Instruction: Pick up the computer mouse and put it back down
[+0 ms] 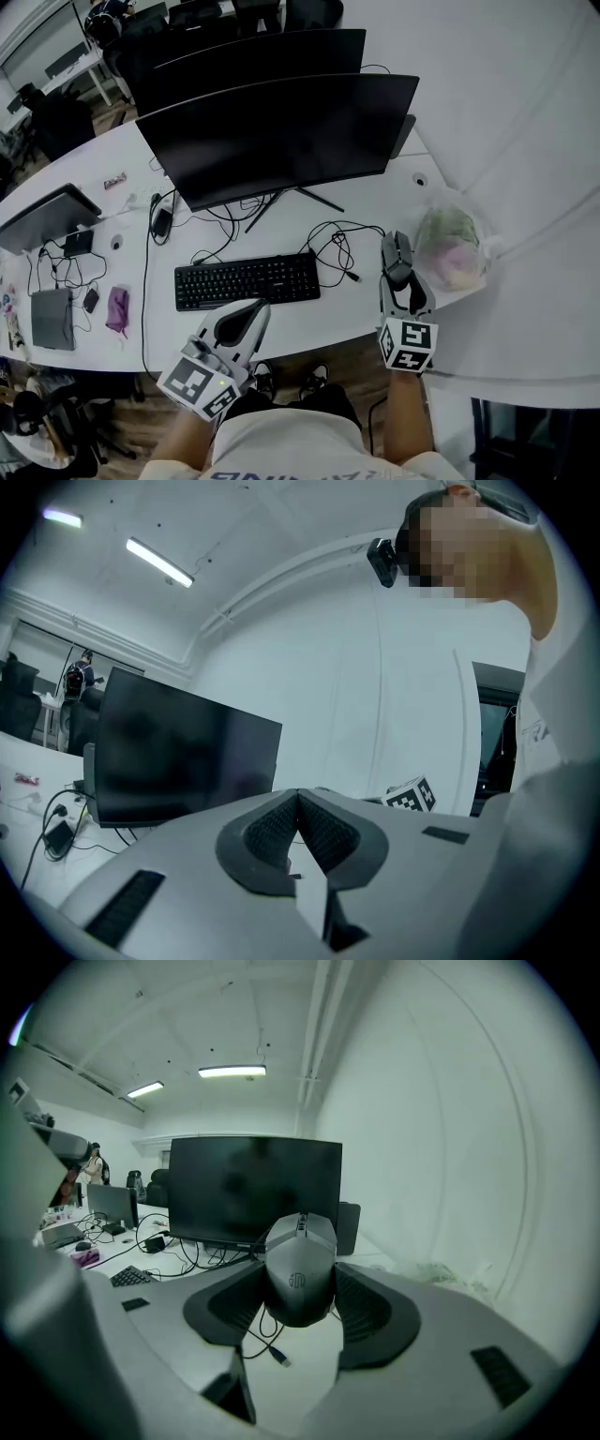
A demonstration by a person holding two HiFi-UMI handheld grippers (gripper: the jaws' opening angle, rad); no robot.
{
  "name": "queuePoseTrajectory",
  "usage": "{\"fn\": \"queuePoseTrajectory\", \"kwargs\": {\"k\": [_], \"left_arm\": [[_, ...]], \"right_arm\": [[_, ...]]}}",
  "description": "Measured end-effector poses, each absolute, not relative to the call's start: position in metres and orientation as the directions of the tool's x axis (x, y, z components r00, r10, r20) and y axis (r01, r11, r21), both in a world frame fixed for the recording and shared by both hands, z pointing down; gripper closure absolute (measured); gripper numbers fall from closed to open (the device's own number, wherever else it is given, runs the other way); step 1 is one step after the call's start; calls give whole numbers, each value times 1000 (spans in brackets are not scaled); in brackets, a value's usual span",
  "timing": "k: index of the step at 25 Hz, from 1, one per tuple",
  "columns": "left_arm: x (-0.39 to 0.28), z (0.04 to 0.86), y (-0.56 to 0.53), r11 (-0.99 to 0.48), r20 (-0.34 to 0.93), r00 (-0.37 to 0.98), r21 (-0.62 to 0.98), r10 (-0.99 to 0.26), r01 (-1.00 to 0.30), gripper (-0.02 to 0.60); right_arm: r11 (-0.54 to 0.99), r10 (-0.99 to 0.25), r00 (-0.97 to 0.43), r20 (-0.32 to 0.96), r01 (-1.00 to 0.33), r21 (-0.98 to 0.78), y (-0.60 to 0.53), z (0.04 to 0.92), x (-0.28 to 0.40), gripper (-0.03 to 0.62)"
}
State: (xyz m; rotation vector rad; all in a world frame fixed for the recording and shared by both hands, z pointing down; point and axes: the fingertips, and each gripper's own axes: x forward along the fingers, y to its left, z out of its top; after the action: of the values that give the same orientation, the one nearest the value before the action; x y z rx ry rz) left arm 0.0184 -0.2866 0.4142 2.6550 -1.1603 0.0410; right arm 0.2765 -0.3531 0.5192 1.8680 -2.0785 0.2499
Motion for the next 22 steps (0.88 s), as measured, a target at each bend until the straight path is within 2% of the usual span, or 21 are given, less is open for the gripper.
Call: {"fn": "queuePoseTrajectory", "kwargs": {"k": [22], "left_arm": [[-8,360,-285,-691,-25,697,163,-716,-704,577]], "right_arm": [[106,-994,-103,28,-984,141,-324,359,240,345]]}}
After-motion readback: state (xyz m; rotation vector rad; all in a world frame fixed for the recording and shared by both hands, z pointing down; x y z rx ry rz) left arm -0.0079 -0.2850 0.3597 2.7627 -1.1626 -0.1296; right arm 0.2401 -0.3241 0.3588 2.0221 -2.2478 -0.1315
